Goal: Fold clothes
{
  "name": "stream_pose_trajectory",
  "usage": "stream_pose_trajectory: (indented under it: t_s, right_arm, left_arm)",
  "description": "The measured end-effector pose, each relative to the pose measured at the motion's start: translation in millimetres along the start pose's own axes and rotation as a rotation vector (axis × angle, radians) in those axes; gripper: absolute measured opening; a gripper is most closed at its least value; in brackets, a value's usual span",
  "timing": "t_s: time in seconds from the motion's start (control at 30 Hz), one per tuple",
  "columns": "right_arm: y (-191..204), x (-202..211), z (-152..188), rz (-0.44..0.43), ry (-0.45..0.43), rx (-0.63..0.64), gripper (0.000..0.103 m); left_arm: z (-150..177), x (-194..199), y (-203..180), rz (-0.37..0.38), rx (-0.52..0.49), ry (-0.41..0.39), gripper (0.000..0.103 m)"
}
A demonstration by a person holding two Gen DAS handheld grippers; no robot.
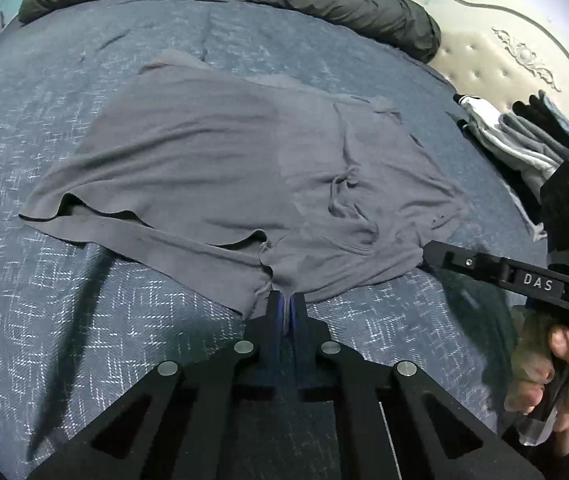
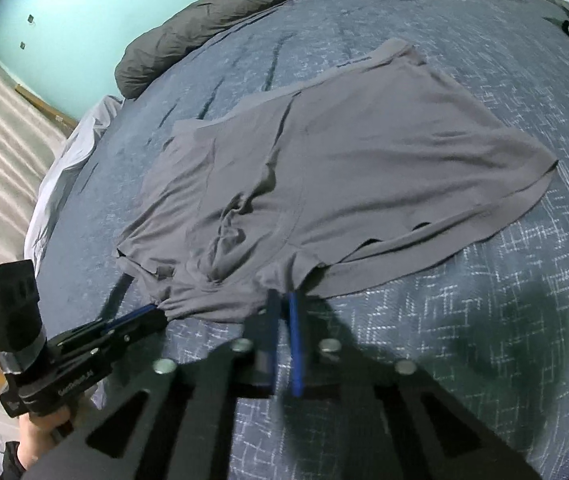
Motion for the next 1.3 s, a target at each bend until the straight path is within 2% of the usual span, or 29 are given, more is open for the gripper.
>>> stream_pose_trajectory:
  t_s: [0.33, 0.4, 0.53, 0.6, 0.7, 0.87, 0.93, 1.0, 1.17, 1.3]
  right_arm:
    - [8.9, 23.1, -7.5, -0.059, -0.032, 0.005, 0.0]
    - [5.6, 15.9, -6.3, -0.064, -0.017, -0.013, 0.002]
    - [4.9, -8.2, 4.8, -0.097, 0.068, -0.043, 0.005]
    - [6.7, -15.6, 6.8, -0.091, 0.078, -0.033, 0.017]
    - [6.9, -18.3, 4.8, -0.074, 0.07, -0.026, 0.017]
    - [11.1, -21.7, -0.1, -0.006, 0.056, 0.06, 0.017]
    - [13.7, -21.5, -0.1, 0.006, 0.043, 0.083, 0.017]
    - [15.4, -21.2, -0.3, 0.019, 0.038, 0.101, 0.005]
    - [13.8, -20.0, 2.0, 0.021, 0.047, 0.108, 0.002]
    - [11.2, -2.4, -0.5, -0.006, 0.038, 0.092, 0.002]
  left_arm:
    - [-3.0, 26.9, 5.8, 0.049, 0.028, -0.039, 0.003]
    - [-4.2, 23.9, 8.1, 0.049, 0.041, -0.037, 0.003]
    - [-5.8, 16.1, 9.8, 0.049, 0.058, -0.028, 0.003]
    - [-6.3, 14.5, 8.6, 0.051, 0.057, -0.026, 0.003]
    - [-7.5, 14.0, 8.2, 0.051, 0.049, -0.026, 0.003]
    - [-9.8, 11.2, 8.6, 0.05, 0.05, -0.024, 0.003]
    - [-10.7, 9.9, 8.7, 0.049, 0.051, -0.023, 0.003]
    - [-11.7, 8.7, 8.8, 0.049, 0.052, -0.022, 0.003]
    - [-12.0, 7.4, 9.8, 0.048, 0.057, -0.021, 0.003]
    - [-10.1, 12.4, 11.7, 0.051, 0.063, -0.024, 0.003]
Point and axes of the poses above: each gripper's, at about its wrist camera, not at the fingertips, and x roughly against the way its jaws point, y to its left, z to its underside, the point moved 8 cm from there along -x, roughly the way its jaws point, and after that the axes turned 10 degrees about x, right-handed, at the moved point
